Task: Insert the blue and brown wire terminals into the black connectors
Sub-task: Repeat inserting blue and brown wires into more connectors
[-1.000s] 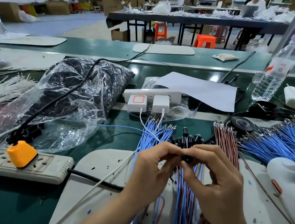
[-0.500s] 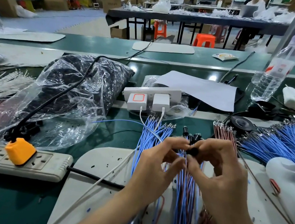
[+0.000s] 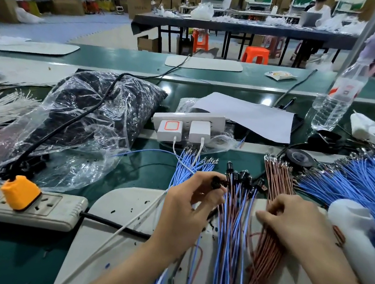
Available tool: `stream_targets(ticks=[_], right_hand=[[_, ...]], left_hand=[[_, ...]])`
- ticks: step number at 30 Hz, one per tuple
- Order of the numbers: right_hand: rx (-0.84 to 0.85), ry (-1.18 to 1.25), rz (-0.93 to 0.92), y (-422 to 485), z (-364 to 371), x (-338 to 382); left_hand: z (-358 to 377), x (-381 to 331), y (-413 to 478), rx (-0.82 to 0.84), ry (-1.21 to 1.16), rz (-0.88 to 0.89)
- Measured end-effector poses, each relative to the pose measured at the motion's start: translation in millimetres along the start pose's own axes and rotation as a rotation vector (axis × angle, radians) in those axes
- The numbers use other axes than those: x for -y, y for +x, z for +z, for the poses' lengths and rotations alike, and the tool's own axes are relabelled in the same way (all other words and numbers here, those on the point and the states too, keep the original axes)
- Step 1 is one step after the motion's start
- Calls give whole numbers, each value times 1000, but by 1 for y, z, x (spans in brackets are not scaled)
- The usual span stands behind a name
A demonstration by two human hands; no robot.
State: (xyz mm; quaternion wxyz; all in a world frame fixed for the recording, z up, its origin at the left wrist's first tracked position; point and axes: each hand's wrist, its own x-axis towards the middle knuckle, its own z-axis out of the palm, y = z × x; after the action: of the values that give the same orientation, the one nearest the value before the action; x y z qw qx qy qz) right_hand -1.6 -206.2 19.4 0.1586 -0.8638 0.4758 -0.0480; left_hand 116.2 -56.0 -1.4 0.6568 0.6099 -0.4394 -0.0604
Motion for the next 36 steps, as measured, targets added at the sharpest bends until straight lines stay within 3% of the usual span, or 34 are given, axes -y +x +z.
stream_targets(ticks=[6, 10, 15, 21, 27, 29, 32, 34, 36], right_hand=[[-21, 112, 42, 1, 1, 1], [-25, 201, 53, 1, 6, -2], [-235, 267, 54, 4, 5, -4], [-219, 158, 84, 11, 10, -3], [-263, 275, 136, 14, 14, -1], [-362, 440, 74, 12, 14, -6], [-538, 756, -160, 1, 5, -3], [-501, 898, -370, -12, 3, 8], [-418, 888, -554, -23, 8, 19]], left_hand=[[2, -3, -1, 3, -57, -65], [1, -1, -2, 5, 30, -50], [0, 3, 0, -3, 63, -51], [2, 3, 0, 12, 65, -64], [1, 3, -1, 20, 68, -71], [0, 3, -1, 13, 62, -76], [-2, 3, 0, 27, 66, -51], [-1, 3, 1, 74, 38, -51], [0, 3, 0, 136, -21, -76]])
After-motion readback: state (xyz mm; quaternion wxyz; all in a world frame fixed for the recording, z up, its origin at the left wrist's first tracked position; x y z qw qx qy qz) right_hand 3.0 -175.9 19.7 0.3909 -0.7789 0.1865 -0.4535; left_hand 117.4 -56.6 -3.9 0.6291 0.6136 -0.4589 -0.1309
